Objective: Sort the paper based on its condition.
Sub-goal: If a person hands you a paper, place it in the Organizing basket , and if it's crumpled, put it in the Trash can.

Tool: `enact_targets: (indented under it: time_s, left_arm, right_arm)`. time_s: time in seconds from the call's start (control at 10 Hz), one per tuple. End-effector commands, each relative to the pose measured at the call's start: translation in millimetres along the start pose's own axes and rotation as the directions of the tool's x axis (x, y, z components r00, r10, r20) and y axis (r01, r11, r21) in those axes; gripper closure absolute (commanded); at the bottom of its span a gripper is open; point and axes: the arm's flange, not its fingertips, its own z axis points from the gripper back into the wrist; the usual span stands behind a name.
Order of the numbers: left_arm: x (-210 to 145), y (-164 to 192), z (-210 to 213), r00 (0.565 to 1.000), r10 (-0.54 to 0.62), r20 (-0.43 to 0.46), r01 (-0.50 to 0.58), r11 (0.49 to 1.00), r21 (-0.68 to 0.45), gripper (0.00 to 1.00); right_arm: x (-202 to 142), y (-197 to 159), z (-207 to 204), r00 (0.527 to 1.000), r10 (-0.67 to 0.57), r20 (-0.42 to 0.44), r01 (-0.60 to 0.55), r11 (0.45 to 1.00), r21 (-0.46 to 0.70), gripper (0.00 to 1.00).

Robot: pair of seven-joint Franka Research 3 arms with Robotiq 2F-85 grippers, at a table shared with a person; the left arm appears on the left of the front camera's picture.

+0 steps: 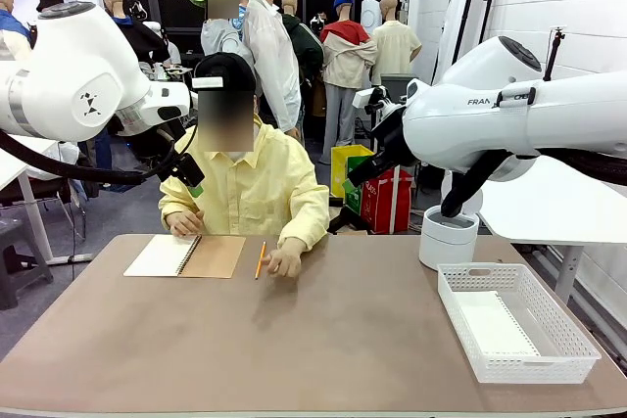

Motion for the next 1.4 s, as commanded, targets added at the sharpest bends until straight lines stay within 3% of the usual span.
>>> enact_targets:
  time_s: [0.0, 1.3]
  left_arm:
    - [0.1, 1.4, 1.0, 1.0, -0.002, 0.002, 0.002, 1.0, -0.001, 0.0]
    - [0.1, 1.4, 1.0, 1.0, -0.002, 0.002, 0.002, 1.0, -0.001, 0.0]
  right_arm:
    - [1.5, 0.9, 0.8, 1.0, -0.005, 0.001, 0.005, 1.0, -0.009, 0.0]
    - [0.0, 0.0, 0.0, 1.0, 0.0, 0.0, 0.0, 1.0, 0.0, 0.0]
